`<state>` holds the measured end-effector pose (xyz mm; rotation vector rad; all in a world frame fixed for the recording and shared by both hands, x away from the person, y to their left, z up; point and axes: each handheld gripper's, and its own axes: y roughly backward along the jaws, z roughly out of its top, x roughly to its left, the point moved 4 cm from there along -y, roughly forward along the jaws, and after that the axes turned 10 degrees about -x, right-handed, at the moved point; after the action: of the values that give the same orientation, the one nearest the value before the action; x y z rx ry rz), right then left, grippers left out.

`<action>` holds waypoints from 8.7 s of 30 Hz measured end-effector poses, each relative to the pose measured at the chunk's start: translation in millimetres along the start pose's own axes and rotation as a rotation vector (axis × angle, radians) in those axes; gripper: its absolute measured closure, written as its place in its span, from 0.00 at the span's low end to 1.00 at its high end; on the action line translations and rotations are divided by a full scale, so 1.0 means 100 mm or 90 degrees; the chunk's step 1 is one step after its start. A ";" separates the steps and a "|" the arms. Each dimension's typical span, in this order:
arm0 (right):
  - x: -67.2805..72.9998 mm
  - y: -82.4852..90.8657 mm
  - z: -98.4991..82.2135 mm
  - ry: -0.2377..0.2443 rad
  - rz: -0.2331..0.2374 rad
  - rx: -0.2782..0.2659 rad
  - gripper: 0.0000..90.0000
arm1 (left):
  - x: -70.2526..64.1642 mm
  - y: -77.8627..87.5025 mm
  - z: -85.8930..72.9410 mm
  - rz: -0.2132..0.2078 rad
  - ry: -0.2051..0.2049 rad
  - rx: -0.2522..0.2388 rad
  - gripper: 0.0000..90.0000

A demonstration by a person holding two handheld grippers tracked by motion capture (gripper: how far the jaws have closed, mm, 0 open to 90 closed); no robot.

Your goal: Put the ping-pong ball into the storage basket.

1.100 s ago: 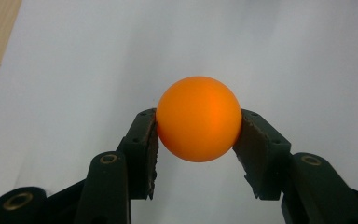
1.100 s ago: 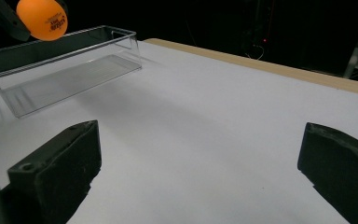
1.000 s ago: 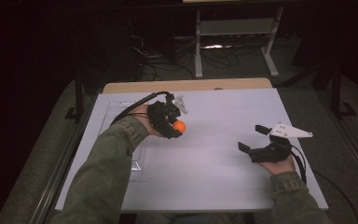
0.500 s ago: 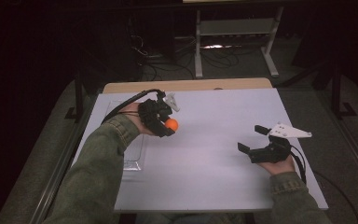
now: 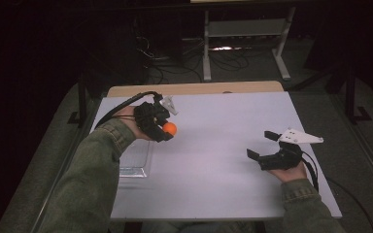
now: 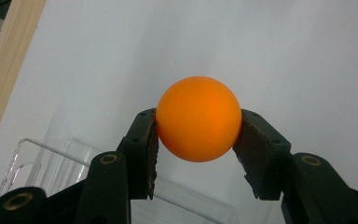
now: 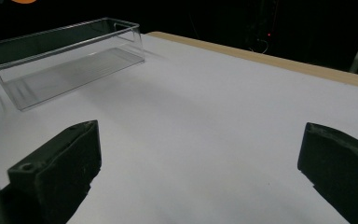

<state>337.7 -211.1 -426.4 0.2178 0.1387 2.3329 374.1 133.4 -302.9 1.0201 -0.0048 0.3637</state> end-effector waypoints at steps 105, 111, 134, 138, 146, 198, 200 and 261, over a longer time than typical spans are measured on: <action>0.01 -0.03 -0.04 0.004 0.000 0.023 0.00 | 0.16 0.08 -1.01 -0.002 0.103 0.089 0.56; 0.01 -0.03 -0.04 0.005 0.000 0.023 0.00 | 0.16 0.03 -1.06 -0.008 0.109 0.093 0.56; 0.01 -0.03 -0.05 0.003 0.001 0.026 0.00 | 0.10 -0.20 -1.27 -0.034 0.128 0.104 0.56; 0.01 -0.03 -0.05 0.005 0.001 0.026 0.00 | 0.09 -0.27 -1.29 -0.040 0.122 0.115 0.56; 0.00 -0.03 -0.05 0.004 0.002 0.026 0.00 | 0.08 -0.33 -1.30 -0.044 0.120 0.120 0.56; 0.01 0.01 -0.07 0.002 -0.002 0.034 0.00 | 0.15 -0.11 -1.20 0.010 0.185 -0.018 0.04; 0.01 0.01 -0.07 0.001 -0.002 0.034 0.00 | 0.16 -0.07 -1.18 0.002 0.197 -0.047 0.00; 0.02 0.00 -0.06 0.005 -0.004 0.031 0.00 | -0.11 0.41 -1.88 0.142 0.276 -0.305 0.00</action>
<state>335.3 -210.1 -432.2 0.2327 0.2003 2.3264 320.9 306.0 -369.5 0.4533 0.1780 0.7428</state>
